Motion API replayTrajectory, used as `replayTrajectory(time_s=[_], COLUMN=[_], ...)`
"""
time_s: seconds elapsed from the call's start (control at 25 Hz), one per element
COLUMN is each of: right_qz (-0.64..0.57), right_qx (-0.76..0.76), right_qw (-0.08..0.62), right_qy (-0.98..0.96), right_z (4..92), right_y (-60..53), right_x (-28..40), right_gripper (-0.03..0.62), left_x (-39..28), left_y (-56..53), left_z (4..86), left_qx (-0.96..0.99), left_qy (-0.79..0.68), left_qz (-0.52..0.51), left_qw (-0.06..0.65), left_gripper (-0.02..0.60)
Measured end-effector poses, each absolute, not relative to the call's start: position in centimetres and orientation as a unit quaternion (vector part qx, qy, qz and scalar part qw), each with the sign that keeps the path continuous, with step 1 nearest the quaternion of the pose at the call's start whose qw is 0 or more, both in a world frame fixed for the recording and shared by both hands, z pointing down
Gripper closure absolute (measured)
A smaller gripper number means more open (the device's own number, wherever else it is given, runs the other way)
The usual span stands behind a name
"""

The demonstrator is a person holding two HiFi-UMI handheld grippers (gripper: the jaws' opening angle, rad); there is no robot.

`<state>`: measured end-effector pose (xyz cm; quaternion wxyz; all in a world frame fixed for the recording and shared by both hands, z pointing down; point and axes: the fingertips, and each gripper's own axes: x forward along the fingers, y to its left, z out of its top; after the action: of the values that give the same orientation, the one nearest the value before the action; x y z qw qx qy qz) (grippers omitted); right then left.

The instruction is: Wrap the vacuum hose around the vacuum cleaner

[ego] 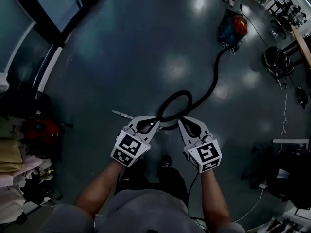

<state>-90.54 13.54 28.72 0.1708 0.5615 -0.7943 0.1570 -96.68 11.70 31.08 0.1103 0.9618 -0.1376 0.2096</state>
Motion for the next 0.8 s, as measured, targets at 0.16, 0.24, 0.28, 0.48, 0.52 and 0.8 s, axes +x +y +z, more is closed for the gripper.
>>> replayTrajectory(time_s=[0.16,0.24,0.28,0.48,0.52,0.8], right_qz=[0.168,0.183,0.189,0.195,0.198,0.210], right_qx=[0.515,0.488,0.475,0.409,0.393,0.305], right_qw=[0.201,0.212,0.219,0.263,0.272,0.316], right_qy=[-0.816,-0.827,-0.831,-0.852,-0.856,-0.874], right_z=[35.2,39.8,42.3,56.5,59.6,79.7], right_y=[12.4,11.8,11.5,9.2,9.0,7.6], right_x=[-91.0,-91.6,-92.1,-95.0,-95.8,-101.8], right_gripper=[0.591,0.588,0.561,0.541,0.526,0.444], left_x=[-96.4,-96.5,-96.7,-98.9,-99.5,-104.5], left_y=[10.1,9.4,9.0,6.2,5.9,3.9], left_z=[37.3,41.4,43.7,57.1,59.8,76.6], left_qx=[0.950,0.945,0.942,0.924,0.920,0.896], left_qy=[-0.164,-0.174,-0.179,-0.213,-0.219,-0.260], left_qz=[0.232,0.242,0.247,0.275,0.282,0.302], left_qw=[0.128,0.138,0.142,0.156,0.160,0.196], left_gripper=[0.561,0.561,0.561,0.561,0.561,0.561])
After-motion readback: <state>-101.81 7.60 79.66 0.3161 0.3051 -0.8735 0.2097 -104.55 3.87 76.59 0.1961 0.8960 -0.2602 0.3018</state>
